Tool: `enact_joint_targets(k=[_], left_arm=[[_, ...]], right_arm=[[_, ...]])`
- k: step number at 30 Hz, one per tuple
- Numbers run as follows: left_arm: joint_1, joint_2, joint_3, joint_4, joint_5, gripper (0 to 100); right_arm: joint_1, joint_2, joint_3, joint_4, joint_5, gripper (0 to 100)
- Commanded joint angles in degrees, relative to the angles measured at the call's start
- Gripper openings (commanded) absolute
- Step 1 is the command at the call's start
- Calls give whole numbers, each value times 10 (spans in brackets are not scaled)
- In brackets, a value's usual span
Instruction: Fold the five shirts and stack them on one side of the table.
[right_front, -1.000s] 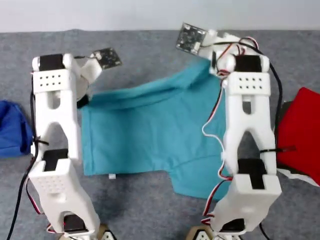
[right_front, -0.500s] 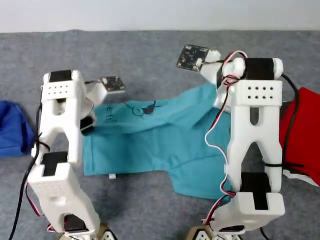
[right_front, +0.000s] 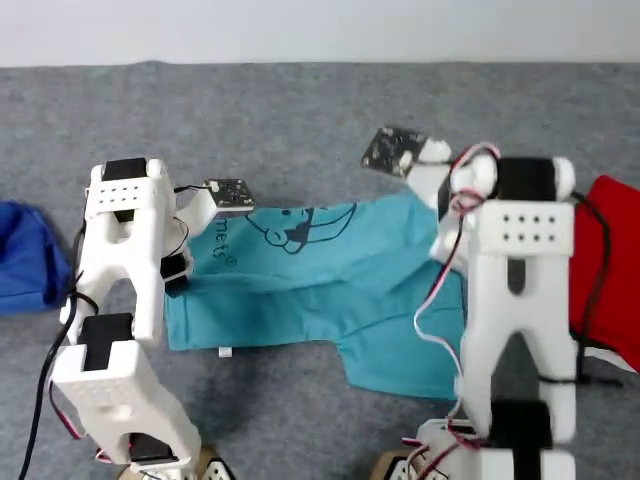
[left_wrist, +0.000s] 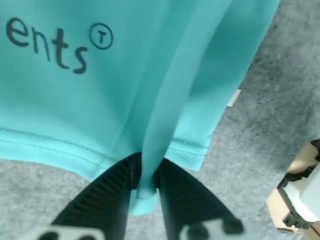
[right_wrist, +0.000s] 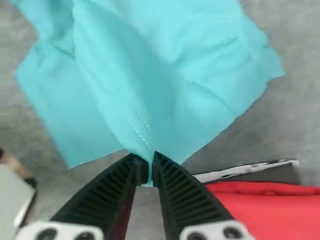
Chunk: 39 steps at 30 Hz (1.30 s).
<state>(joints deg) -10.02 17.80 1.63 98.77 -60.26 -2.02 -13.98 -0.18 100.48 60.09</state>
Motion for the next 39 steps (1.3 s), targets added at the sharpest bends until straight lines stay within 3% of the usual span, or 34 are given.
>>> enact_joint_targets(k=[1, 20, 39], left_arm=[[-3, -32, -1, 0, -4, 5], [-2, 31, 0, 18, -18, 5], [0, 31, 55, 17, -49, 24]], right_arm=[[4, -65, 68, 23, -7, 12], [7, -172, 300, 24, -7, 11], [38, -167, 316, 21, -5, 28]])
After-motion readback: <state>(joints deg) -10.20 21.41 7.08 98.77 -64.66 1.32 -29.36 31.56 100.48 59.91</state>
